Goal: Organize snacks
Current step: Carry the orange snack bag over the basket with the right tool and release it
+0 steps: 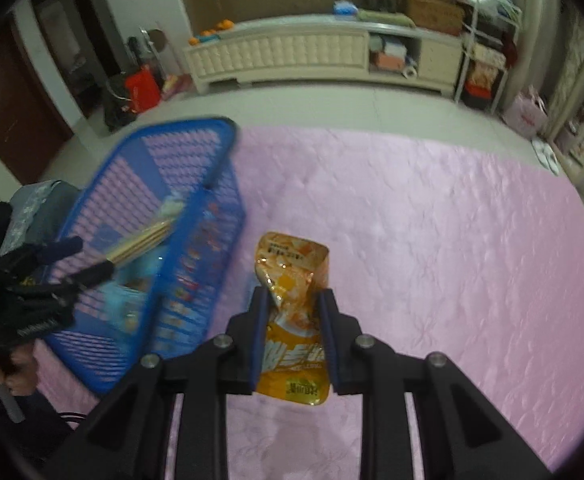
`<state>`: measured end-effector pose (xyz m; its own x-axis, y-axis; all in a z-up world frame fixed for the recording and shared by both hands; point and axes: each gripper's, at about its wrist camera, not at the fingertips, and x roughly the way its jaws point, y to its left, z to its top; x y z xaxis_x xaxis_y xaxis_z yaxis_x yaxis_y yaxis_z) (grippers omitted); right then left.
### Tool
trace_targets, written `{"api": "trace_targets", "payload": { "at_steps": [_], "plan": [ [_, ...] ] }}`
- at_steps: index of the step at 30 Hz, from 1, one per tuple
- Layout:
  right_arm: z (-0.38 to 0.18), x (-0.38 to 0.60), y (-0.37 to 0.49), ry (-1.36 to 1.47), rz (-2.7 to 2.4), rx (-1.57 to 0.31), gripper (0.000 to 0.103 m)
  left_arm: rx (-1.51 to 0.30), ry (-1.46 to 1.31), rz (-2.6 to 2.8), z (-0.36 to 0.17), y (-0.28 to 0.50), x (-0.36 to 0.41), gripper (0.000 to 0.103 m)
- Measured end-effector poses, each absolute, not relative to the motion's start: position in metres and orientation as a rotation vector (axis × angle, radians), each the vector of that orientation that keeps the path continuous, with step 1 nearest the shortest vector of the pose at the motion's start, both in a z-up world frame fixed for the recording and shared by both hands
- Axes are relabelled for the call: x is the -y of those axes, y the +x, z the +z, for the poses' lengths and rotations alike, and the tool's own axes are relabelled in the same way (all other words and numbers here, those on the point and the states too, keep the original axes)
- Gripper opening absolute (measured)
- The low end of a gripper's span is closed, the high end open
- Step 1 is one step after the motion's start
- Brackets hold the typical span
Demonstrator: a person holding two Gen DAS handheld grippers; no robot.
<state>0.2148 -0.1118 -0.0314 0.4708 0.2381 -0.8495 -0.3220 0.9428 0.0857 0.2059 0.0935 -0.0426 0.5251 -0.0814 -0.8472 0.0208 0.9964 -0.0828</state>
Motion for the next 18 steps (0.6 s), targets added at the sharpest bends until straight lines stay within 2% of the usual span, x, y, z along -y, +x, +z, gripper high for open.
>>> {"api": "trace_targets", "payload": {
  "at_steps": [8,18],
  "plan": [
    [0.005,0.08,0.197,-0.122,0.439,-0.946,0.029,-0.947,-0.086,-0.05,-0.014,0.178,-0.111,0.076],
    [0.01,0.027,0.208,-0.221,0.529,-0.92,0.027,-0.888,-0.12,0.004,0.011,0.163,-0.14,0.076]
  ]
}}
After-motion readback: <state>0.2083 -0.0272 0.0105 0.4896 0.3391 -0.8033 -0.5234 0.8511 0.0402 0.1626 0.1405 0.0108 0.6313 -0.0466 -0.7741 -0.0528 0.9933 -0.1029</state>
